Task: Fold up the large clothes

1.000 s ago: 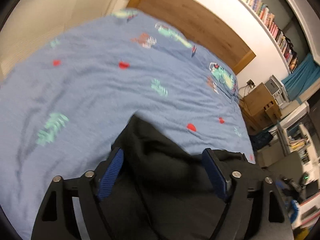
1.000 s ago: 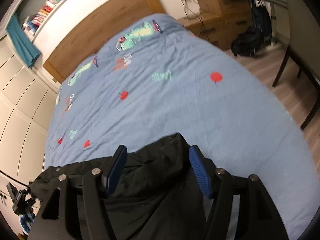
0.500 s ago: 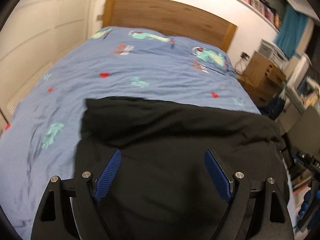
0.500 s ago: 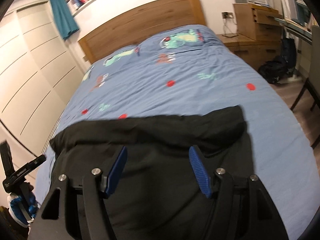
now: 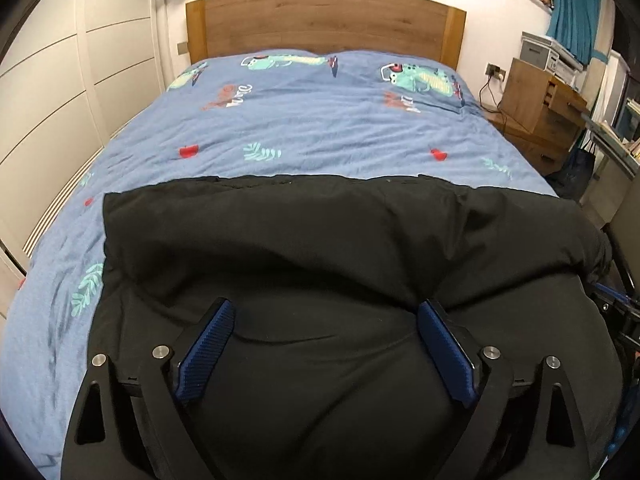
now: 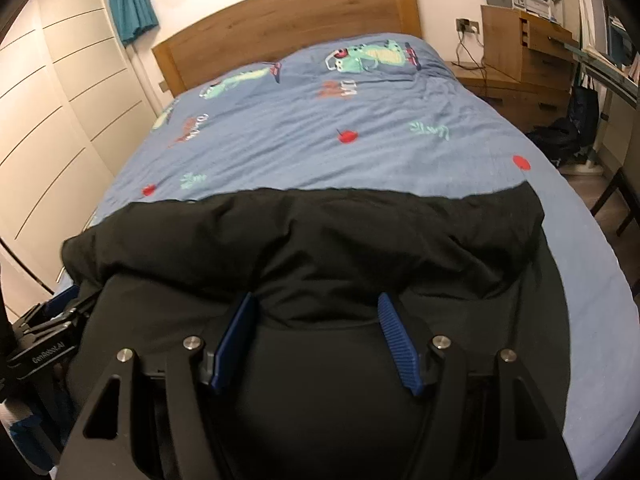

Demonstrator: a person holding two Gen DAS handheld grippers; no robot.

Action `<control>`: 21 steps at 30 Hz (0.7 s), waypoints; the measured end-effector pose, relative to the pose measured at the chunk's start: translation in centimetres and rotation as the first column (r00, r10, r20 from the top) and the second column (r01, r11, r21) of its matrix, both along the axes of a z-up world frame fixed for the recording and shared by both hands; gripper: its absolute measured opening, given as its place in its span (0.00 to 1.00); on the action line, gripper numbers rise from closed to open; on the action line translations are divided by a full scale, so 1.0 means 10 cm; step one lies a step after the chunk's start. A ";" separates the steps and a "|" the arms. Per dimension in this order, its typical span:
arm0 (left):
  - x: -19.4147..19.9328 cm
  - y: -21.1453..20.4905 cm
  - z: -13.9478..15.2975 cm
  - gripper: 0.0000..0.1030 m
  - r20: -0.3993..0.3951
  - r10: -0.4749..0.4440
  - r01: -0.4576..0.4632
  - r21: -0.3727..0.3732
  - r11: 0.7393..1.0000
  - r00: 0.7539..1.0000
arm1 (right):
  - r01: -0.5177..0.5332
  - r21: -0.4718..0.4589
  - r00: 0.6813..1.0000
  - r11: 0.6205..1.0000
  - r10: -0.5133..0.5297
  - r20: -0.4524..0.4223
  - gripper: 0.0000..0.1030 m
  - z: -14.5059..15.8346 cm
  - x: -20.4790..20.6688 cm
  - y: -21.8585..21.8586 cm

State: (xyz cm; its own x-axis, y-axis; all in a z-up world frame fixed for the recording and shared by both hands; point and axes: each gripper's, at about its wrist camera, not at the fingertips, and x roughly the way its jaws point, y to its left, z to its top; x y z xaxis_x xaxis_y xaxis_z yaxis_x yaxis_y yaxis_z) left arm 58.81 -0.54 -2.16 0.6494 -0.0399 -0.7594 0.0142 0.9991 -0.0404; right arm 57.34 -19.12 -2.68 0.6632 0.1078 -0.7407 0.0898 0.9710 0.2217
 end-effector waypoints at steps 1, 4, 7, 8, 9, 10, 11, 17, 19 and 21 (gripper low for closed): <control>0.02 -0.01 -0.03 0.91 -0.005 -0.001 0.001 0.001 1.000 1.000 | 0.005 -0.001 1.000 1.000 -0.005 -0.005 0.61 -0.04 0.01 -0.01; 0.09 -0.05 -0.12 0.92 -0.020 0.001 0.000 0.009 1.000 1.000 | 0.012 -0.003 1.000 1.000 -0.012 -0.019 0.61 -0.15 0.06 -0.02; 0.13 -0.06 -0.20 0.94 -0.029 0.004 -0.004 0.012 1.000 1.000 | 0.016 -0.013 0.999 1.000 -0.016 -0.030 0.61 -0.23 0.11 -0.03; 0.15 -0.07 -0.23 0.95 -0.031 0.007 -0.007 0.015 1.000 0.999 | 0.019 -0.014 0.999 1.000 -0.019 -0.033 0.61 -0.27 0.13 -0.03; 0.17 -0.08 -0.26 0.95 -0.033 0.012 -0.011 0.016 1.000 0.999 | 0.021 -0.015 0.999 1.000 -0.022 -0.036 0.61 -0.31 0.15 -0.03; 0.19 -0.09 -0.29 0.96 -0.034 0.016 -0.015 0.020 1.000 0.999 | 0.022 -0.016 0.999 1.000 -0.023 -0.039 0.61 -0.34 0.17 -0.03; 0.20 -0.10 -0.31 0.96 -0.034 0.019 -0.018 0.023 1.000 0.999 | 0.024 -0.019 0.999 1.000 -0.025 -0.041 0.61 -0.37 0.20 -0.04; 0.26 -0.13 -0.42 0.98 -0.042 0.035 -0.034 0.033 0.999 0.998 | 0.037 -0.029 0.998 0.999 -0.038 -0.052 0.62 -0.51 0.29 -0.04; 0.27 -0.12 -0.42 0.98 -0.050 0.035 -0.033 0.028 0.999 0.998 | 0.037 -0.032 0.997 0.999 -0.039 -0.064 0.62 -0.53 0.32 -0.04; 0.23 -0.09 -0.36 0.98 -0.052 0.034 -0.033 0.022 0.999 0.998 | 0.035 -0.043 0.996 0.998 -0.038 -0.082 0.62 -0.49 0.32 -0.02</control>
State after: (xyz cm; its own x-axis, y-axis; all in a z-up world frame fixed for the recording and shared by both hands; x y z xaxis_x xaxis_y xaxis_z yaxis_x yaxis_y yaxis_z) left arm 61.09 -1.44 -5.78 0.6095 -0.0030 -0.7928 -0.0205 0.9996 -0.0196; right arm 60.51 -19.32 -7.57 0.6025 0.0527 -0.7964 0.1419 0.9748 0.1719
